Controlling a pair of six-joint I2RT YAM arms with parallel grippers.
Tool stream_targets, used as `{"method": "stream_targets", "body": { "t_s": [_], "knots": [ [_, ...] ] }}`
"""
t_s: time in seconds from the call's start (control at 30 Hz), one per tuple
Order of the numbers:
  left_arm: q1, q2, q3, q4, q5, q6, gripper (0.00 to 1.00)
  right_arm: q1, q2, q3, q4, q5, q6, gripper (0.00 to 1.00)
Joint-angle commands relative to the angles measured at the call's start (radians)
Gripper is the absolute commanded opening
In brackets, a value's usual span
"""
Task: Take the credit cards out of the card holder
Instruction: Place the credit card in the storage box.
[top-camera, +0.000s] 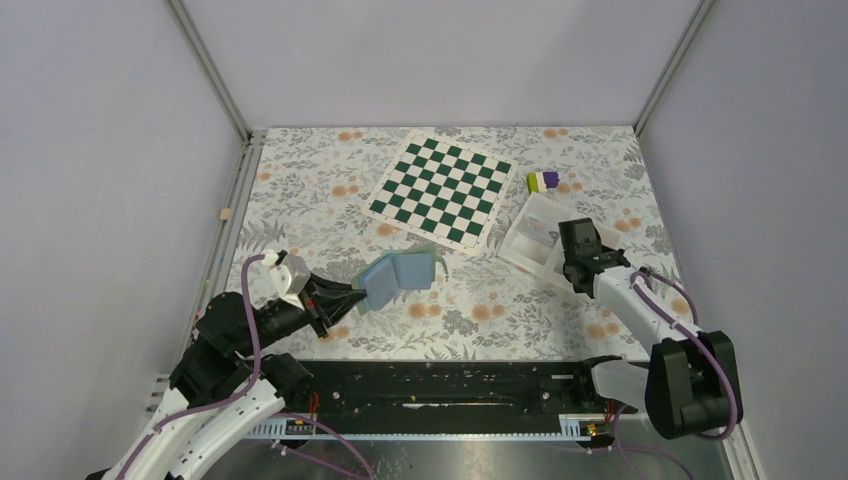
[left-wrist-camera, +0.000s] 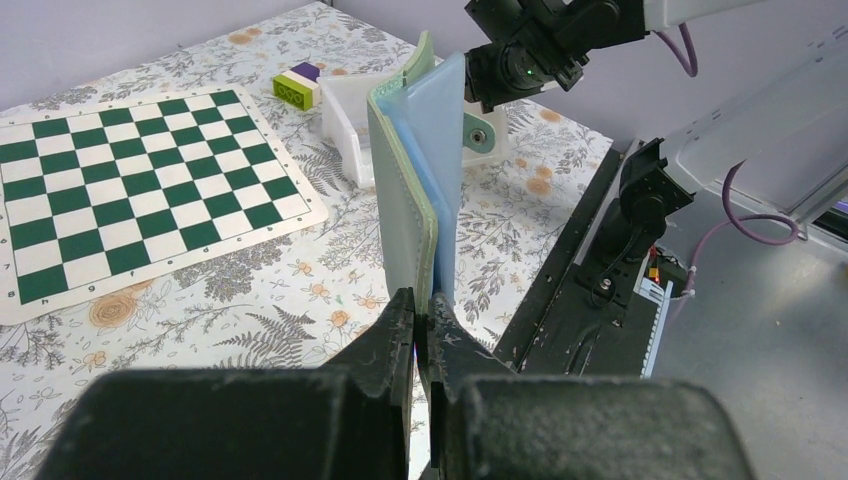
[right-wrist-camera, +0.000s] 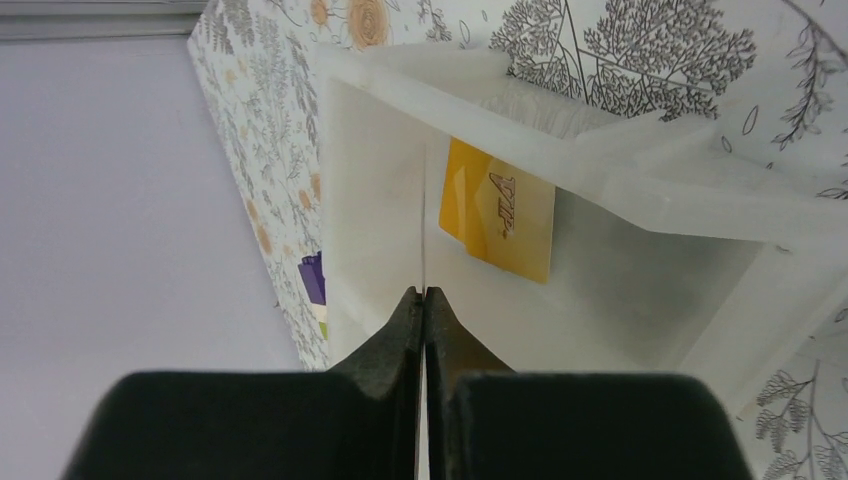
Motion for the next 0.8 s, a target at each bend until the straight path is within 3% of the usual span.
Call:
{"method": "stream_targets", "body": {
  "t_s": [0.0,0.4,0.77],
  "knots": [
    [-0.008,-0.007,-0.003,0.043,-0.035,0.017,0.0,-0.047,0.061,0.004,0.115,-0.072,0.046,0.0],
    [-0.016,0.003,-0.004,0.039,-0.048,0.027,0.0,-0.103,0.164,0.037,0.116,-0.111,0.029,0.0],
    [-0.022,0.001,-0.004,0.039,-0.051,0.032,0.0,-0.143,0.205,0.062,0.116,-0.139,0.002,0.14]
  ]
}}
